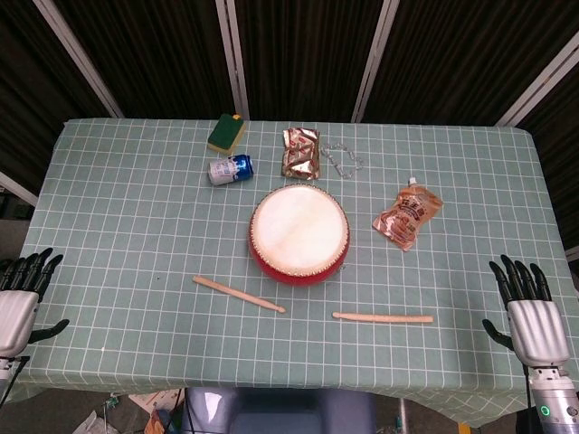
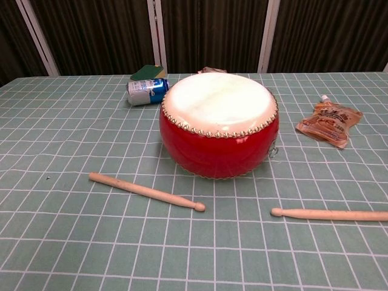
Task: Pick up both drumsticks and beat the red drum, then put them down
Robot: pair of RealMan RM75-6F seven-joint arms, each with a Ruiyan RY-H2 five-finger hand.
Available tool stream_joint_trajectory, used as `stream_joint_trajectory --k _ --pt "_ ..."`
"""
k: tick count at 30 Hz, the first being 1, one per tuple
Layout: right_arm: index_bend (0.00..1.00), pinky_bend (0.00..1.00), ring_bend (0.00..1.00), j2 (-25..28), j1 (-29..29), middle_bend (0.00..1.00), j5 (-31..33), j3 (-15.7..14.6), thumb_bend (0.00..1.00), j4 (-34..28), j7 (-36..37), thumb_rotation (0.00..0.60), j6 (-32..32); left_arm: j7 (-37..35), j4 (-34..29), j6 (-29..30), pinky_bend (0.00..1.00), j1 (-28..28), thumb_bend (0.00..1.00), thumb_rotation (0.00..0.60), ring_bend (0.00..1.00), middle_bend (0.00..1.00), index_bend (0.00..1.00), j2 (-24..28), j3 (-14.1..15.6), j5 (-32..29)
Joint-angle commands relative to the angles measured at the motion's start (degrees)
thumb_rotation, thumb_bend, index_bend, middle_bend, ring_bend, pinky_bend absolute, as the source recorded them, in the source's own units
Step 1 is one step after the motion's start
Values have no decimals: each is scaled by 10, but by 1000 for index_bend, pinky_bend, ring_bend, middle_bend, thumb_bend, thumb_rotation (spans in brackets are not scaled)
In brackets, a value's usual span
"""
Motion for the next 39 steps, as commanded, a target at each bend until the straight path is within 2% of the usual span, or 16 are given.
stream_joint_trajectory --k 1,20,22,23,24,25,26,27,28,31,33,36,39 --pt "0 0 0 0 0 0 0 0 237 -1 -2 600 0 0 -1 0 63 0 0 600 0 0 0 1 0 -1" --pt "0 0 0 0 1 0 0 -1 237 -2 -3 600 -3 11 -5 -15 63 -5 0 600 0 0 0 5 3 -3" --pt "0 0 0 0 0 0 0 -2 238 -1 -3 600 -3 15 -7 -18 113 -7 0 600 26 8 0 5 2 -4" --pt "0 0 0 1 0 0 0 -2 237 -1 -2 600 -3 16 -11 -21 182 -10 0 600 74 39 0 5 1 -4" --pt "0 0 0 1 0 0 0 -3 237 -1 1 600 -2 20 -14 -25 338 -15 4 600 200 142 1 5 -1 -3" --pt "0 0 0 1 -1 0 -1 -3 237 -2 2 600 -2 23 -16 -27 525 -18 20 600 371 307 14 5 -3 -1" --pt "0 0 0 1 0 0 -2 -3 237 -1 3 600 -2 29 -18 -29 637 -24 38 600 488 433 34 3 -6 2" --pt "0 0 0 1 0 0 -3 -3 237 -1 3 600 -1 31 -20 -32 763 -30 73 600 640 610 86 1 -9 7" --pt "0 0 0 1 0 0 -4 -3 237 -1 3 600 -1 32 -25 -42 846 -40 108 600 753 742 157 -2 -13 10" --pt "0 0 0 1 0 0 -6 -4 237 -1 4 600 -1 53 -48 -88 970 -70 171 600 920 936 328 -8 -24 -8" --pt "0 0 0 2 1 0 -5 -4 237 -1 6 600 -2 77 -62 -119 997 -92 200 600 972 986 395 -17 -35 -27" --pt "0 0 0 3 2 0 -2 -3 237 -1 10 600 -5 125 -77 -168 1000 -129 232 600 1000 1000 466 -38 -53 -61" --pt "0 0 0 4 2 0 -1 -3 237 -1 14 600 -6 171 -81 -206 1000 -158 250 600 1000 1000 490 -61 -66 -99"
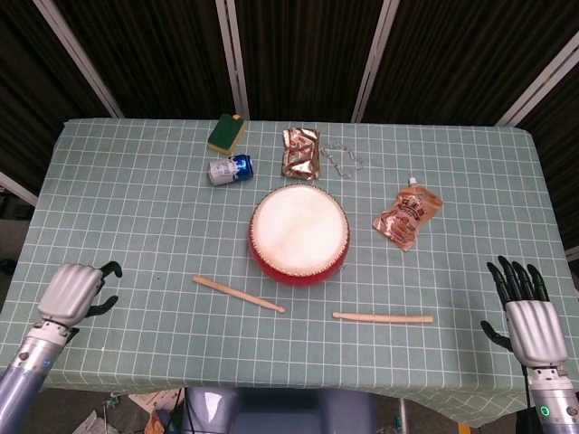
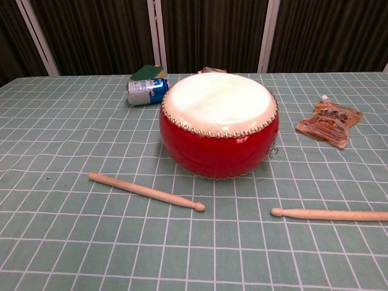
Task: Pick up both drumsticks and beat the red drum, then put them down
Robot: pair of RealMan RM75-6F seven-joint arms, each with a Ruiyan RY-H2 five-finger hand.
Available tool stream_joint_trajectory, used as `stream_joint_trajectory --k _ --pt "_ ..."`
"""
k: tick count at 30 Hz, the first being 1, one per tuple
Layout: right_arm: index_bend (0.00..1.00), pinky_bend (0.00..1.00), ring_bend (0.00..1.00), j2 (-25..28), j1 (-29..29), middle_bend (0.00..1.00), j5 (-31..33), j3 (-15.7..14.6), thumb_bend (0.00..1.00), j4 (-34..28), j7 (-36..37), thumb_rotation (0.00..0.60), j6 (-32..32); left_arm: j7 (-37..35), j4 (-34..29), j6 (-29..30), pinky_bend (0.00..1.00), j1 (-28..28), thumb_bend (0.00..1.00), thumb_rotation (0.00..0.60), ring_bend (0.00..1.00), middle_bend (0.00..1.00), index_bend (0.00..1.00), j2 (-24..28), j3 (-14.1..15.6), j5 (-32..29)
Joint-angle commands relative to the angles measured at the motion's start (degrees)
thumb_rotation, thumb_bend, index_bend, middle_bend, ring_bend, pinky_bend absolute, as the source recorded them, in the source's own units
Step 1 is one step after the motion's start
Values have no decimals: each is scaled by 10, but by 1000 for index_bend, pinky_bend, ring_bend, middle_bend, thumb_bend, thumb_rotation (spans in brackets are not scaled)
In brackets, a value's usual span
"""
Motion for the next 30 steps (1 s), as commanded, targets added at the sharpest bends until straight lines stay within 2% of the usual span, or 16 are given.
stream_joint_trajectory --k 1,7,17,30 --pt "0 0 0 1 0 0 1 0 237 0 3 600 0 72 -14 -64 1000 -53 250 600 1000 1000 493 -41 -25 -60" --pt "0 0 0 3 -2 0 -3 -2 237 2 12 600 3 170 5 -104 1000 -101 250 600 1000 1000 491 -104 -37 -142" --pt "0 0 0 5 -2 0 -1 -2 237 2 24 600 1 268 43 -122 1000 -160 263 600 1000 1000 488 -183 -37 -201" --pt "0 0 0 6 -2 0 -1 -2 237 1 32 600 0 327 90 -125 1000 -212 273 600 1000 1000 489 -259 -31 -263"
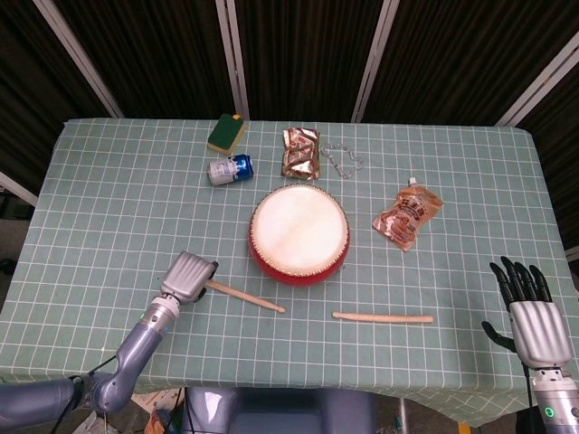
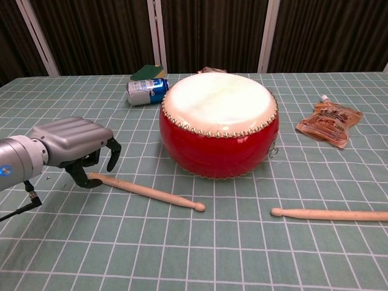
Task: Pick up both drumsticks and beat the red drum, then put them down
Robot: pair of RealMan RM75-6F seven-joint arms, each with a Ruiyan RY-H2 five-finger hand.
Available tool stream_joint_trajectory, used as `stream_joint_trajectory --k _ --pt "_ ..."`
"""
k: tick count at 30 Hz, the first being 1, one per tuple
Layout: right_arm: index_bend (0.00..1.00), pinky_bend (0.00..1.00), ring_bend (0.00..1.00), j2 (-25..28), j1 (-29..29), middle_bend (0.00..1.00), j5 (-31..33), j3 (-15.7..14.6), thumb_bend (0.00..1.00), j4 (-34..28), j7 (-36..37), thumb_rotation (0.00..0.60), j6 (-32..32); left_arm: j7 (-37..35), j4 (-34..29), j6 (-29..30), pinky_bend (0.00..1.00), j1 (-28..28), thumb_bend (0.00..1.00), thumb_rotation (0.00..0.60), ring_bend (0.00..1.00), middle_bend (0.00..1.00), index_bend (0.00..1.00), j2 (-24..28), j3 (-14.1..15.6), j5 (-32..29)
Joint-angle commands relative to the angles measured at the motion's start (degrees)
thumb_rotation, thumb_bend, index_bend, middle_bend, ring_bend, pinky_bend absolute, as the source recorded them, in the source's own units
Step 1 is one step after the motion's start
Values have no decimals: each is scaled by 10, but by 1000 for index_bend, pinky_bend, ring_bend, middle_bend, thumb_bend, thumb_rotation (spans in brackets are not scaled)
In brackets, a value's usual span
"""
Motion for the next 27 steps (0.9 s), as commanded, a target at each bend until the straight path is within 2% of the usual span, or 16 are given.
stream_joint_trajectory --k 1,11,14,17,19,24,27 --pt "0 0 0 1 0 0 0 0 237 0 2 600 0 9 14 -3 1000 -12 273 600 1000 1000 489 -16 1 -14" --pt "0 0 0 4 1 0 2 0 237 -2 14 600 -4 26 40 2 1000 -39 290 600 1000 1000 500 -53 7 -48" --pt "0 0 0 4 1 0 1 0 237 -2 15 600 -3 28 47 4 1000 -43 344 600 1000 1000 548 -59 11 -59" --pt "0 0 0 4 1 0 2 0 237 -2 17 600 -4 29 49 5 1000 -45 442 600 1000 1000 662 -60 18 -63" --pt "0 0 0 4 1 0 4 0 237 -2 18 600 -5 24 44 10 1000 -44 488 600 1000 1000 730 -57 21 -60" --pt "0 0 0 5 1 0 6 0 237 -3 18 600 -6 -11 4 30 1000 -37 506 600 1000 1000 755 -32 15 -40" --pt "0 0 0 5 1 0 8 0 237 -4 16 600 -9 -35 -34 46 1000 -29 507 600 1000 1000 761 1 12 -15"
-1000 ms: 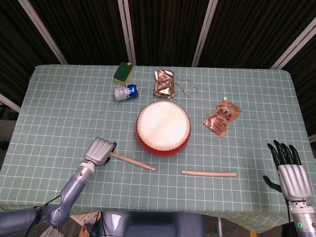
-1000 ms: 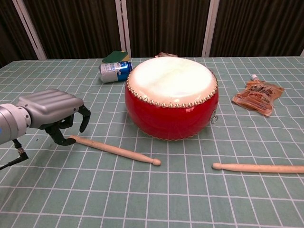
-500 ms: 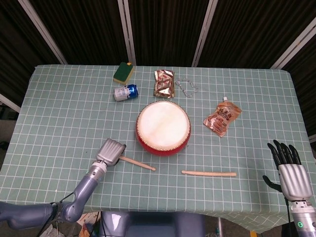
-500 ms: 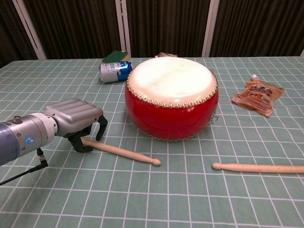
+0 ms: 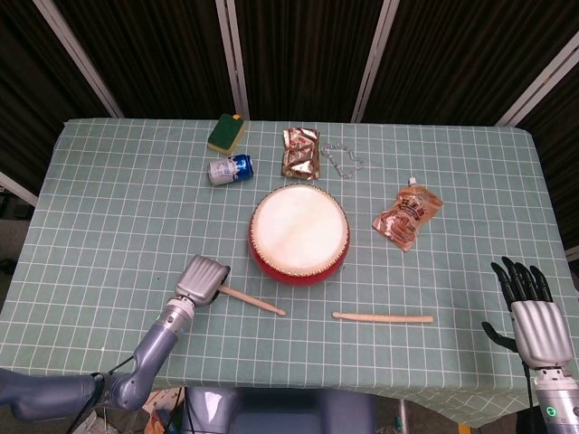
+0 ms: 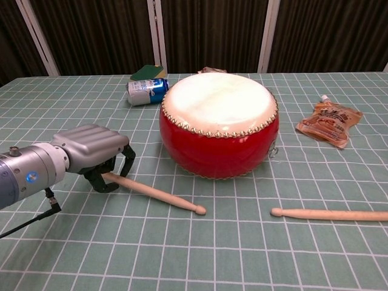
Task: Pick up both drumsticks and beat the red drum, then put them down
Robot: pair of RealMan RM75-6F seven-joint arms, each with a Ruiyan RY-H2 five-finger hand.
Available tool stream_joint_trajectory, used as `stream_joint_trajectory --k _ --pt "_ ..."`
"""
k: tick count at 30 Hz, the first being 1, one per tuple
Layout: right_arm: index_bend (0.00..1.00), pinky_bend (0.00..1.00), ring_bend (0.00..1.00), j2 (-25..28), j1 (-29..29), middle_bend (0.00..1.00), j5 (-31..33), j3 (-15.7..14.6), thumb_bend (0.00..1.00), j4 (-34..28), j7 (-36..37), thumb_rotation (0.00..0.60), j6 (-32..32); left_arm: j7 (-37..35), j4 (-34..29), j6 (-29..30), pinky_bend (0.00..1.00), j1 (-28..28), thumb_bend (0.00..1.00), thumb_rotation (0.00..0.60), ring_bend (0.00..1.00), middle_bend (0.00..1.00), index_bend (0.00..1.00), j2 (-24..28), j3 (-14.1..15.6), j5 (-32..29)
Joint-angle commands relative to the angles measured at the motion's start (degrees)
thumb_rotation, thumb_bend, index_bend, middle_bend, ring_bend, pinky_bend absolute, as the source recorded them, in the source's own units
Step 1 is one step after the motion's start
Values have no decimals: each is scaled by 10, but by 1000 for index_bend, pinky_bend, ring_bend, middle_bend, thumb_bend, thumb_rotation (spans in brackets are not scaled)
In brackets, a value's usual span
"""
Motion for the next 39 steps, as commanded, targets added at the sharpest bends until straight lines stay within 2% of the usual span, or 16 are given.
stream_joint_trajectory --k 1,9,10,12,14,16,17,20,23,25,34,39 --pt "0 0 0 0 0 0 1 0 237 -1 -1 600 -1 -32 -49 24 1000 12 507 600 1000 1000 764 46 -5 35" --pt "0 1 0 2 1 0 6 -1 237 -8 -7 600 -8 -108 -144 70 1000 52 507 600 1000 1000 767 161 -6 84" --pt "0 30 19 3 2 12 6 -2 237 -9 -8 600 -11 -121 -155 78 1000 60 507 600 1000 1000 767 177 -5 89" --pt "2 196 163 4 4 139 7 -3 237 -12 -10 600 -16 -144 -172 90 1000 73 507 600 1000 1000 767 203 -4 102" --pt "64 519 471 4 6 412 7 -3 237 -17 -15 600 -19 -172 -190 106 1000 90 507 600 1000 1000 768 234 -1 118" --pt "159 694 686 4 9 601 7 -5 237 -22 -19 600 -26 -194 -205 118 1000 104 507 600 1000 1000 768 259 2 133" --pt "213 756 780 4 11 693 8 -7 237 -27 -25 600 -34 -205 -214 125 1000 112 507 600 1000 1000 768 274 4 142" --pt "326 876 931 1 27 869 23 -11 237 -69 -54 600 -74 -244 -249 157 1000 146 507 600 1000 1000 768 325 14 168" --pt "393 961 997 -10 35 974 28 -8 237 -86 -96 600 -83 -265 -259 165 1000 160 507 600 1000 1000 768 346 21 184" --pt "426 993 1000 -21 40 999 28 -9 237 -90 -122 600 -87 -274 -262 168 1000 167 507 600 1000 1000 768 354 25 191" --pt "458 1000 1000 -85 59 1000 30 -12 239 -91 -235 600 -107 -305 -257 174 1000 188 507 600 1000 1000 768 367 32 207" --pt "460 1000 1000 -123 70 1000 55 -8 244 -82 -279 600 -124 -324 -242 171 1000 195 507 600 1000 1000 768 367 35 210"
